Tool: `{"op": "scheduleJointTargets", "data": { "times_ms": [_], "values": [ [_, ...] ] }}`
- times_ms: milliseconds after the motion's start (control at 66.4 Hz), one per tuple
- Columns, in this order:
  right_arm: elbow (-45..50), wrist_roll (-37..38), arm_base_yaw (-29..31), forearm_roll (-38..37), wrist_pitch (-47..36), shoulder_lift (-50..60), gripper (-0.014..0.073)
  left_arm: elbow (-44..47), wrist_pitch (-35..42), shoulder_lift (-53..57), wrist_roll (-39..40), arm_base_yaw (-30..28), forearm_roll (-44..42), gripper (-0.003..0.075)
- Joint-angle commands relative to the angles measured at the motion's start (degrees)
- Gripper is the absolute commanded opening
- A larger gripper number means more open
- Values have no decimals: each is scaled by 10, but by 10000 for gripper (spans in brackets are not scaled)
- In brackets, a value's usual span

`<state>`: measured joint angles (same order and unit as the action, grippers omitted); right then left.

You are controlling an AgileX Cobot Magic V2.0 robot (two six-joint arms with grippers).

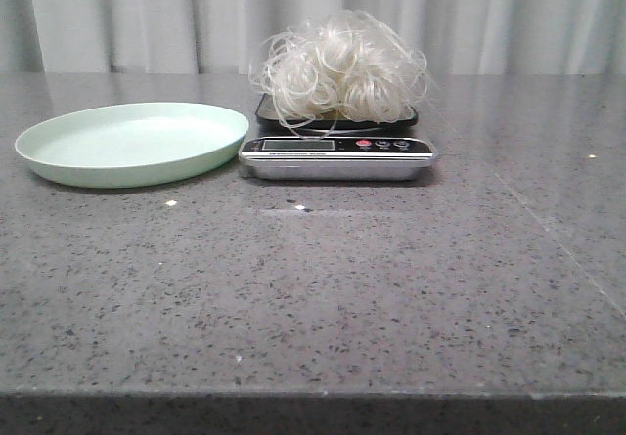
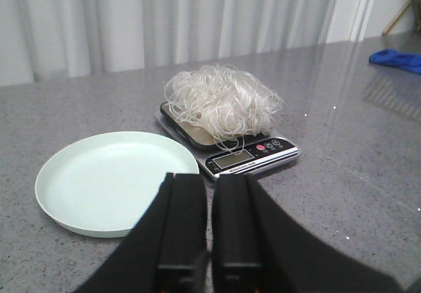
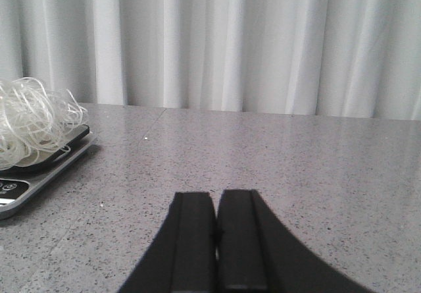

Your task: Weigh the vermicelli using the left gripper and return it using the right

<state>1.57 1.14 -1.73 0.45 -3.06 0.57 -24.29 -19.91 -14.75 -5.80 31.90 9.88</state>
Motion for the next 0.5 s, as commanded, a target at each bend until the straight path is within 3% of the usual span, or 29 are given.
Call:
{"op": "scheduleJointTargets", "data": {
  "times_ms": [0,226,407,482],
  "values": [
    [-4,-2,2,-1,-48,10,155,13,71,39,-3,4,6,127],
    [-4,-2,2,-5,-49,10,155,30,86,69,-3,4,6,127],
    [-7,-1,2,0,-138,10,155,30,88,69,-3,4,6,127],
    [-35,0,2,9,-120,7,155,30,88,69,-3,4,6,127]
  ]
}}
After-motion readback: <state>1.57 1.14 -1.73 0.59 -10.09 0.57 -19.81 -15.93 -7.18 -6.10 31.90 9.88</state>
